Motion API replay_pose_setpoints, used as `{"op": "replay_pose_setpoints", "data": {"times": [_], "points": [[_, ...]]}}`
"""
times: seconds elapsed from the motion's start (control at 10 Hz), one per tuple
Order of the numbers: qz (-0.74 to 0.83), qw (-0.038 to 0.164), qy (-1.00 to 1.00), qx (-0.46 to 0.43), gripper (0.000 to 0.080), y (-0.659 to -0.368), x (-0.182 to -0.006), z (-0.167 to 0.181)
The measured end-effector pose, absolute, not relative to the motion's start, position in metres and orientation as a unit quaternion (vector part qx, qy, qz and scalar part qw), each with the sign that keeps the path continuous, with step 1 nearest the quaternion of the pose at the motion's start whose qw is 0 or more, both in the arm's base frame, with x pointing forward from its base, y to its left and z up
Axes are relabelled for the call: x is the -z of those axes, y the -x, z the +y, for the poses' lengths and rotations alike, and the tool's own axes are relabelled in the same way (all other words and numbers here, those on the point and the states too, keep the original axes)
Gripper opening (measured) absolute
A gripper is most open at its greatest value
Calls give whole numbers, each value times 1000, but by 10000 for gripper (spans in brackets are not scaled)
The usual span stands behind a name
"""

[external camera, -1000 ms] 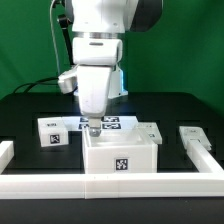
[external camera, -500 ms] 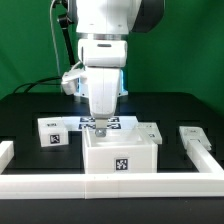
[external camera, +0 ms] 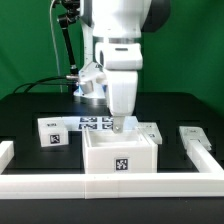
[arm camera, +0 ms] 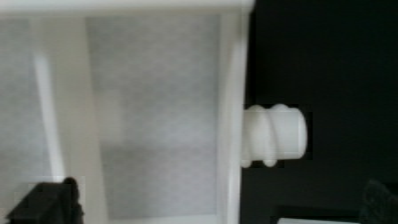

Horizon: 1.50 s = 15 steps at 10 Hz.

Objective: Assemble cabinet

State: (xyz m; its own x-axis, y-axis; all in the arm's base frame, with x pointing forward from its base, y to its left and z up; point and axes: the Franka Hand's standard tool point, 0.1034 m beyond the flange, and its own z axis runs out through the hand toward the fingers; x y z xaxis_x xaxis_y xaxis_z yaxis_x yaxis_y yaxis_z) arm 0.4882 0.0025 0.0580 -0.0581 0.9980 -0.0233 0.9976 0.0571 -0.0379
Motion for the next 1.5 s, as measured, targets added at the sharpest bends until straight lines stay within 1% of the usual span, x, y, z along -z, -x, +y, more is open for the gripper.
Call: {"op": "replay_pose_setpoints", "data": {"times": [0.2,0.4,0.5,0.6,0.8,1.0,1.1,1.2,1.3,1.4,1.5], "points": [[-725,3,689,-21,798,-492,-59,-2],[-727,7,686,-24,798,-485,-56,1],[-731,15,682,-27,798,-474,-50,8],[-735,20,678,-29,798,-470,-46,14],[-738,29,673,-32,798,-465,-37,22],[-738,40,673,-39,798,-460,-23,23],[-736,41,674,-39,798,-461,-21,24],[-734,40,677,-38,772,-462,-22,24],[-734,40,677,-39,772,-462,-22,24],[-733,40,678,-39,598,-462,-22,23],[-733,40,678,-39,598,-462,-22,23]]}}
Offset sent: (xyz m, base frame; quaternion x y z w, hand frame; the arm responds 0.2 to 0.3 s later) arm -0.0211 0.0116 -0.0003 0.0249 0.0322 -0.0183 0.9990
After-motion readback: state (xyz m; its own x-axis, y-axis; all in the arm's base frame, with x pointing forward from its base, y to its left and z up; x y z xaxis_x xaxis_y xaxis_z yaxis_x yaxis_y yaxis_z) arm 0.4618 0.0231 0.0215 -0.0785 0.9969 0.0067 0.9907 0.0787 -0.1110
